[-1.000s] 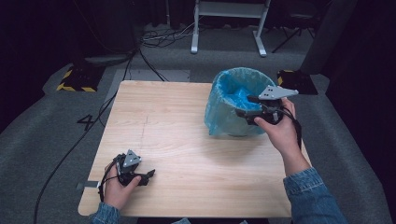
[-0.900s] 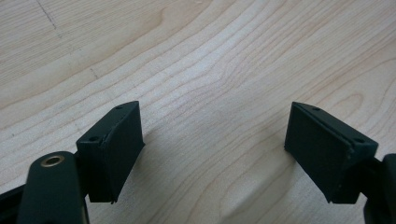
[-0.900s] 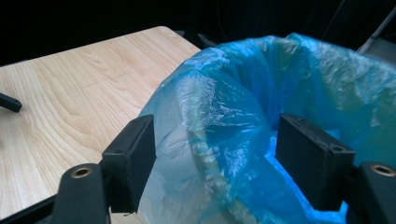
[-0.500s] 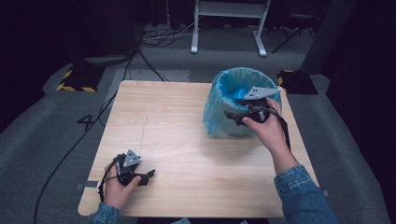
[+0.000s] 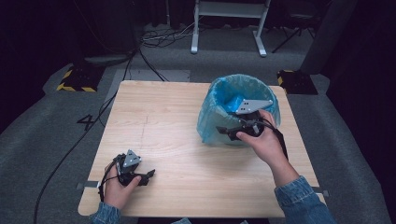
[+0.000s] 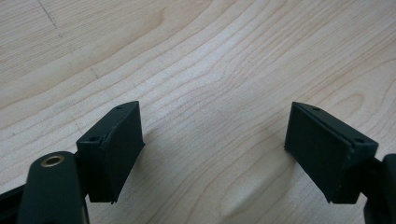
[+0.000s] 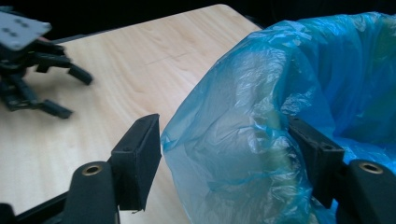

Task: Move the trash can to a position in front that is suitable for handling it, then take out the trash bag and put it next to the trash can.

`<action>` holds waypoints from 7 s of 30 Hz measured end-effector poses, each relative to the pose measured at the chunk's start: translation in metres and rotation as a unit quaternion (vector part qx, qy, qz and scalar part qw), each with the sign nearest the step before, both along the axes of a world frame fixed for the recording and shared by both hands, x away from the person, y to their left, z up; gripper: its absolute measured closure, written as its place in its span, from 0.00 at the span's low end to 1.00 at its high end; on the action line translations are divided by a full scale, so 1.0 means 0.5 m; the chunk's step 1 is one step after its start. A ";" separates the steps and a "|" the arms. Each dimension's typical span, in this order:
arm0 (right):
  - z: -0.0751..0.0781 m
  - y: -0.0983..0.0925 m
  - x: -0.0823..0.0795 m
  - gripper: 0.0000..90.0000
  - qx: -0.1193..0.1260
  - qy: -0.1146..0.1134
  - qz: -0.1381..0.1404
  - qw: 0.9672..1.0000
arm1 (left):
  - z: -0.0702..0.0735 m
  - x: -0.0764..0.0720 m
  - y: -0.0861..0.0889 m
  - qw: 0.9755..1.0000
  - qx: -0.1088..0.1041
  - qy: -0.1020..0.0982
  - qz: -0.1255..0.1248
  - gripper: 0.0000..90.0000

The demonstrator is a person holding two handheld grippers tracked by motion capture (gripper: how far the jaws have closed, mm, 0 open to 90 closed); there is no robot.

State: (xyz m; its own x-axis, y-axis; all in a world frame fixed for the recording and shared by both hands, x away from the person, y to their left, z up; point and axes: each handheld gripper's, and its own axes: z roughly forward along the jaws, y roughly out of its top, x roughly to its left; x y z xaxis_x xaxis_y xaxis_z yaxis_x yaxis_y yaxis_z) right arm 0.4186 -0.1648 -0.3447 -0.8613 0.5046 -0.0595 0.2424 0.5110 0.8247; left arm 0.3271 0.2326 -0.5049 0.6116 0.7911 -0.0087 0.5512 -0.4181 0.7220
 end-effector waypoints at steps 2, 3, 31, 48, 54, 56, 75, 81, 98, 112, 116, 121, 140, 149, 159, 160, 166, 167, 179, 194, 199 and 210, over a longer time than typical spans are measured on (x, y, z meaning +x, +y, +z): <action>-0.001 0.004 -0.021 0.37 0.001 -0.001 0.011 1.000 | 0.000 0.000 0.000 1.000 0.000 0.000 0.000 0.21; -0.001 0.004 -0.021 0.37 0.001 -0.001 0.011 1.000 | 0.000 0.000 0.000 1.000 0.000 0.000 0.000 0.21; 0.003 0.121 -0.291 0.34 -0.014 -0.006 0.112 0.994 | 0.036 -0.011 0.013 0.999 -0.043 -0.024 0.006 0.25; 0.076 -0.003 -0.218 0.34 0.033 -0.051 0.031 0.998 | 0.069 -0.023 -0.011 0.999 -0.031 -0.018 -0.024 0.20; 0.074 -0.064 -0.193 0.34 0.026 -0.051 -0.002 0.998 | 0.067 -0.024 -0.008 0.999 -0.028 -0.017 -0.021 0.19; 0.072 -0.086 -0.191 0.33 0.024 -0.052 -0.009 0.998 | 0.067 -0.026 -0.005 0.999 -0.029 -0.017 -0.019 0.19; 0.002 -0.211 -0.197 0.26 0.003 -0.033 -0.064 0.997 | 0.100 -0.051 -0.013 0.998 -0.032 -0.036 -0.033 0.21; -0.047 -0.225 -0.199 0.24 -0.003 -0.017 -0.062 0.998 | 0.095 -0.056 -0.021 0.998 -0.034 -0.025 -0.043 0.19; -0.167 -0.231 -0.164 0.19 -0.004 0.018 -0.049 0.999 | 0.102 -0.059 -0.031 0.997 -0.052 -0.021 -0.051 0.19; -0.170 -0.195 -0.149 0.96 0.008 0.019 0.001 1.000 | 0.107 -0.066 -0.029 0.997 -0.052 -0.025 -0.055 0.19; -0.155 -0.201 -0.156 1.00 0.023 0.023 -0.004 0.999 | 0.108 -0.067 -0.027 0.997 -0.054 -0.024 -0.053 0.20; -0.131 -0.208 -0.167 1.00 0.041 0.006 -0.005 0.999 | 0.109 -0.069 -0.025 0.997 -0.052 -0.025 -0.051 0.20; -0.034 -0.226 -0.197 1.00 0.079 -0.042 -0.015 0.996 | 0.128 -0.064 -0.038 0.996 -0.055 -0.039 -0.065 0.20; 0.023 -0.223 -0.198 1.00 0.078 -0.072 -0.014 0.994 | 0.130 -0.067 -0.033 0.996 -0.053 -0.041 -0.063 0.20; 0.065 -0.193 -0.188 1.00 0.079 -0.090 0.003 0.993 | 0.134 -0.078 -0.029 0.996 -0.051 -0.042 -0.058 0.20; 0.069 -0.187 -0.187 1.00 0.076 -0.093 0.006 0.993 | 0.134 -0.079 -0.030 0.996 -0.053 -0.042 -0.057 0.20; 0.093 -0.154 -0.179 1.00 0.070 -0.103 0.024 0.992 | 0.140 -0.083 -0.037 0.996 -0.052 -0.046 -0.063 0.20; 0.094 -0.148 -0.178 1.00 0.070 -0.104 0.026 0.992 | 0.140 -0.083 -0.037 0.996 -0.052 -0.046 -0.063 0.20; 0.083 -0.113 -0.162 1.00 0.071 -0.098 0.032 0.992 | 0.144 -0.080 -0.079 0.991 -0.072 -0.049 -0.105 0.18; 0.074 -0.139 -0.180 1.00 0.061 -0.095 0.016 0.994 | 0.144 -0.064 -0.165 0.980 -0.091 -0.045 -0.172 0.18; 0.070 -0.147 -0.189 1.00 0.058 -0.094 0.008 0.994 | 0.143 -0.054 -0.180 0.978 -0.091 -0.043 -0.184 0.18; 0.052 -0.158 -0.193 0.98 0.052 -0.084 -0.001 0.995 | 0.161 -0.031 -0.200 0.975 -0.106 -0.046 -0.190 0.44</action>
State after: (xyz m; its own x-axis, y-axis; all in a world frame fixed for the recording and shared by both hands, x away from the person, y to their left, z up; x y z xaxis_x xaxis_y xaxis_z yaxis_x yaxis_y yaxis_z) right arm 0.3221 -0.2439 -0.3188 -0.8425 0.5171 -0.1511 0.0968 0.4213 0.9017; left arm 0.3117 0.1327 -0.4244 0.8663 0.4933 -0.0788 0.3148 -0.4166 0.8528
